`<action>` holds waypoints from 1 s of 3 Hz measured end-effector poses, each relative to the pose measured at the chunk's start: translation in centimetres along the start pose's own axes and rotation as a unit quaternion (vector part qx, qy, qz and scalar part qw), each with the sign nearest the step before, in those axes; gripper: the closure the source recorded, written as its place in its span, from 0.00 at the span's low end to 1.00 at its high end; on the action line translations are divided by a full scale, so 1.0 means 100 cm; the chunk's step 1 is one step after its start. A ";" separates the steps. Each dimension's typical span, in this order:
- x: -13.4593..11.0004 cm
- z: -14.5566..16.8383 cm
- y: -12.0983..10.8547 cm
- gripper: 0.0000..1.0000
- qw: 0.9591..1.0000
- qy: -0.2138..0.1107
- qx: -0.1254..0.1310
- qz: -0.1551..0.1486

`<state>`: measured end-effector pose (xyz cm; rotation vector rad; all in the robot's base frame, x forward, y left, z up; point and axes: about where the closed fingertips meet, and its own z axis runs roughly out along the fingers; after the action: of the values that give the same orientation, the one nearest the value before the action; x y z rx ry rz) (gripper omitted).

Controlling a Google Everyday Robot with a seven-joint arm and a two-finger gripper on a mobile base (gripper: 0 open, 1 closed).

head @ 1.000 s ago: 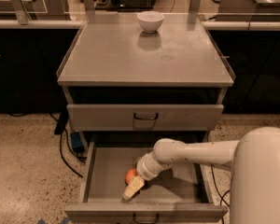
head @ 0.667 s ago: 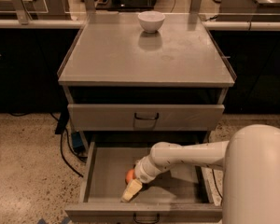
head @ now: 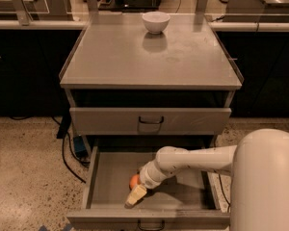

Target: Pick orange from middle drawer and place on counter

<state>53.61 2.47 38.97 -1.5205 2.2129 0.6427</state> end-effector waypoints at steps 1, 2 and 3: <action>0.000 0.000 0.000 0.39 1.000 0.000 0.000 0.000; 0.000 0.000 0.000 0.62 1.000 0.000 0.000 0.000; 0.000 0.000 0.000 0.86 1.000 0.000 0.000 0.000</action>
Offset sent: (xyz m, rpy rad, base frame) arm 0.0000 0.0000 0.0000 0.0000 0.0000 0.0000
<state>53.60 2.48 38.97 -1.5207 2.2129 0.6429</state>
